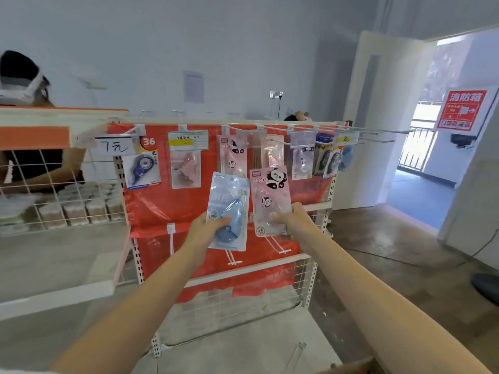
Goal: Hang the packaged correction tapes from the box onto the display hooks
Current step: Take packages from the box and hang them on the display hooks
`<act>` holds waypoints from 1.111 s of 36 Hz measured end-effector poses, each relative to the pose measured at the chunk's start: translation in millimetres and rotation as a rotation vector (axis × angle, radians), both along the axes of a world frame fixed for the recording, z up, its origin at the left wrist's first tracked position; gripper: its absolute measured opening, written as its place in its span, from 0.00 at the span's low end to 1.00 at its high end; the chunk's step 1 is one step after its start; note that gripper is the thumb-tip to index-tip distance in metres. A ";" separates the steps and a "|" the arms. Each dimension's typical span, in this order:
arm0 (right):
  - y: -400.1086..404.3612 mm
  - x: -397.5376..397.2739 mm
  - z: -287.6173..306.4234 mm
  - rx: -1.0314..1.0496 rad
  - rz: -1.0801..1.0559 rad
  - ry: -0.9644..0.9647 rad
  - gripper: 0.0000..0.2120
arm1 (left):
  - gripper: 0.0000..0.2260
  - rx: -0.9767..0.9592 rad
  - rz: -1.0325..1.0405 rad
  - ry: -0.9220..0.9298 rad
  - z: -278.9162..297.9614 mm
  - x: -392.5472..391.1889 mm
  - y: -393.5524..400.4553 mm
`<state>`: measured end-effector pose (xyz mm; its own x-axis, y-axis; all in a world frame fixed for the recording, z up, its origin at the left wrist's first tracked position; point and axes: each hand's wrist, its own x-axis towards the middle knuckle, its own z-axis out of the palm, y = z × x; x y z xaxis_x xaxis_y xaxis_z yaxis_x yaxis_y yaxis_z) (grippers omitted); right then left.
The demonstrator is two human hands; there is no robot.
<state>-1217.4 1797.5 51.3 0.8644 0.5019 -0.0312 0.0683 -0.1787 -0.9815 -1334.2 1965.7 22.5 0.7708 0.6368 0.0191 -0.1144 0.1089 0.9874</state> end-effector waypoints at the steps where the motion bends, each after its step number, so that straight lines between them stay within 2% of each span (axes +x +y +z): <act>1: 4.0 -0.4 2.0 -0.008 0.012 -0.005 0.18 | 0.08 0.008 -0.002 0.002 0.2 -3.4 2.1; 11: 45.9 4.7 35.7 0.142 0.077 0.097 0.21 | 0.08 0.024 0.030 -0.006 8.5 -35.8 23.9; 22: 66.6 17.8 47.3 0.159 0.119 0.076 0.26 | 0.12 0.054 0.050 -0.008 12.5 -36.8 32.3; 26: 67.9 27.8 45.5 0.132 0.111 0.011 0.16 | 0.09 0.082 0.026 -0.011 15.7 -27.1 26.7; 31: 66.3 36.2 46.4 -0.065 0.090 -0.182 0.26 | 0.10 0.117 0.011 0.024 15.9 -9.9 18.8; 40: 77.3 68.8 41.9 -0.228 0.180 -0.420 0.22 | 0.09 0.065 0.102 0.042 4.1 16.7 11.1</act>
